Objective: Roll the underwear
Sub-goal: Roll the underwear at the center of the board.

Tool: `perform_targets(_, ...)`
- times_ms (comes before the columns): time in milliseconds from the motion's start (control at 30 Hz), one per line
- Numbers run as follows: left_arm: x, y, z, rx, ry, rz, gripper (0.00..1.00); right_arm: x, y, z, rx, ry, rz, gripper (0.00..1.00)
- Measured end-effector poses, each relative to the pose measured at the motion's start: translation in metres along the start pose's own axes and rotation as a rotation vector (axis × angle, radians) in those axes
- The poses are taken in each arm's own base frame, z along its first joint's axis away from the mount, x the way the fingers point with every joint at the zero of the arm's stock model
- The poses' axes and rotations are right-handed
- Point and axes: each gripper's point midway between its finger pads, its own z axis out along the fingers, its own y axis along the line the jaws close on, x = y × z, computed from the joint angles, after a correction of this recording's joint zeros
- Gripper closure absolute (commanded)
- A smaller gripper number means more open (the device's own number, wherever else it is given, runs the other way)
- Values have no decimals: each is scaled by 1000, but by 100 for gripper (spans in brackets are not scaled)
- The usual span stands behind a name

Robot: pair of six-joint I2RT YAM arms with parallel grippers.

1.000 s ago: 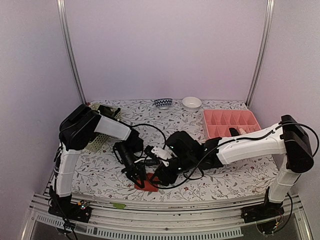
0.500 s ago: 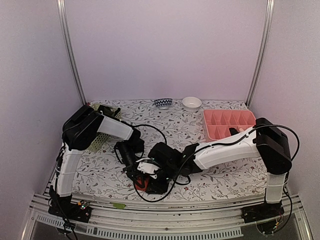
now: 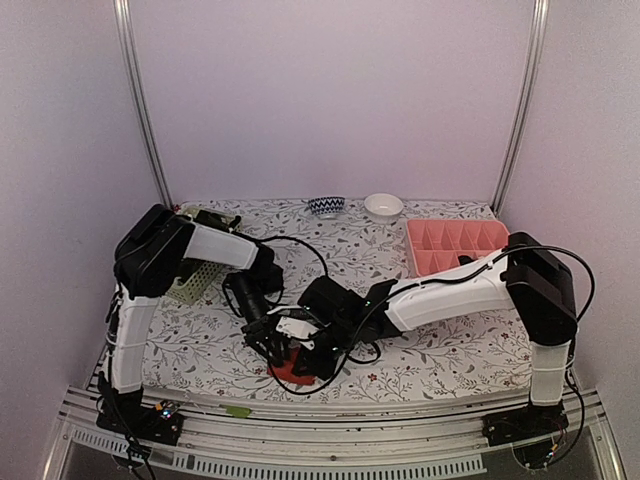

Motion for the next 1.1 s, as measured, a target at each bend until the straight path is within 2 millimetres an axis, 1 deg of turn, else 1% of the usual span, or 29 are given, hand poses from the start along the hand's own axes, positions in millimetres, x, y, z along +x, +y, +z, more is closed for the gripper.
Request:
perform_targets(33, -2, 2, -6, -21, -14, 17, 32, 0, -1, -1, -12, -3, 19, 100)
perform_targets(100, -9, 10, -29, -100, -64, 70, 30, 2, -5, -3, -54, -13, 75, 100)
perform_targets(133, -12, 14, -44, -142, -99, 93, 29, 3, -6, -4, -80, -16, 109, 100)
perform_targets(167, -16, 18, -63, -198, -148, 125, 29, 4, -7, -5, -107, -18, 138, 100)
perform_targets(233, -20, 17, -96, -303, -231, 182, 28, 6, -10, -9, -156, -21, 201, 100)
perform_targets(300, -17, 7, -125, -417, -304, 238, 28, 7, -14, -13, -213, -25, 266, 100)
perform_targets(333, -14, -1, -135, -475, -330, 272, 28, 7, -16, -13, -236, -28, 291, 100)
perform_targets(400, -10, -16, -141, -562, -353, 346, 28, 9, -22, -12, -289, -33, 356, 100)
perform_targets(467, -6, -28, -137, -617, -360, 407, 28, 11, -27, -11, -341, -35, 408, 100)
perform_targets(533, 2, -36, -128, -664, -363, 456, 28, 13, -31, -11, -397, -38, 455, 100)
perform_targets(600, 9, -38, -119, -705, -355, 493, 28, 14, -33, -11, -430, -40, 482, 100)
perform_targets(633, 11, -39, -114, -720, -348, 511, 28, 15, -33, -10, -441, -39, 488, 100)
perform_targets(700, 12, -41, -100, -763, -315, 575, 28, 17, -33, -9, -463, -42, 496, 100)
perform_targets(867, 4, -49, -56, -811, -227, 765, 32, 18, -36, -6, -480, -59, 495, 100)
perform_targets(900, 1, -46, -51, -832, -211, 794, 33, 18, -37, -6, -480, -65, 492, 100)
perform_targets(1000, -11, -46, -33, -840, -169, 869, 35, 20, -37, -4, -480, -81, 480, 100)
perform_targets(1100, -21, -38, -18, -858, -131, 918, 38, 20, -38, -4, -482, -97, 470, 100)
